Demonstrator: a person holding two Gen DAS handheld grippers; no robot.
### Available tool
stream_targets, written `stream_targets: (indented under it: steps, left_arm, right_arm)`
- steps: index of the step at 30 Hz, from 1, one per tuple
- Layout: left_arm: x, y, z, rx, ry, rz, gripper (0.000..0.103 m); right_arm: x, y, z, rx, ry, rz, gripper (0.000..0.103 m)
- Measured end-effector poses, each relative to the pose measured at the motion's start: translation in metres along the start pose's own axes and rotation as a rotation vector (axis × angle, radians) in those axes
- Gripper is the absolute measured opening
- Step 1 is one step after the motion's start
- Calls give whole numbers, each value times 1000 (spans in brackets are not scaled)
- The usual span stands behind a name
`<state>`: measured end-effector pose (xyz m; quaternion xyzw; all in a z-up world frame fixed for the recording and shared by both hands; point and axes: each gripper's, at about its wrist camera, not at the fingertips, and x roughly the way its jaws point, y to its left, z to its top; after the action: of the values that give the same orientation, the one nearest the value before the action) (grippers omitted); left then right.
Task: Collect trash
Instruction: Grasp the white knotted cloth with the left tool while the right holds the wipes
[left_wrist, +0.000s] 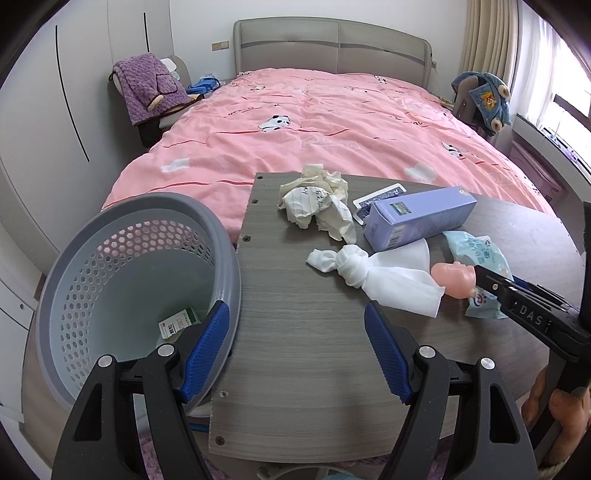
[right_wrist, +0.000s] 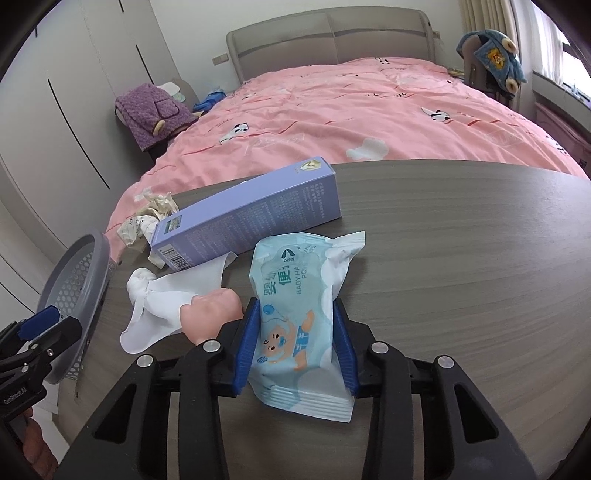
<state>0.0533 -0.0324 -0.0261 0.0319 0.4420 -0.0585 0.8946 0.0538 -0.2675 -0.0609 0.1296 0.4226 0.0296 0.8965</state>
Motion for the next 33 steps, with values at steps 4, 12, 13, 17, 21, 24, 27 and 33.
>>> stream_targets:
  steps: [4,12,13,17,21,24,27,33]
  left_arm:
    - [3,-7,2,7,9,-25,72]
    - [20,-20,13,2,23,-35,72]
    - [22,-21,16,2,24,-36,72]
    - [35,-26,24,-9,43,-48,72]
    - [50,-31,29,-14,59,-37,72]
    - [60,-33,30,-16,70,-28,72]
    - [68,-37,32,-11,75,-20,72]
    - [78,-43,35,-6,85,-20,71]
  right_arm:
    - [-10,-8,0,20,-23,-2,38]
    - [-28,-23,-5,57,-59,-2,38]
    - [-29,-26,-7,64,-59,-1,38]
    - [-34,-33,-12,82,-60,3,38]
    - [-39,-39,-14,95,-70,4,38]
    - [-40,-43,-15,105,-73,9,38]
    - [-41,-47,-17,117,-73,14,38]
    - [-40,-53,-20,138,-66,15,38]
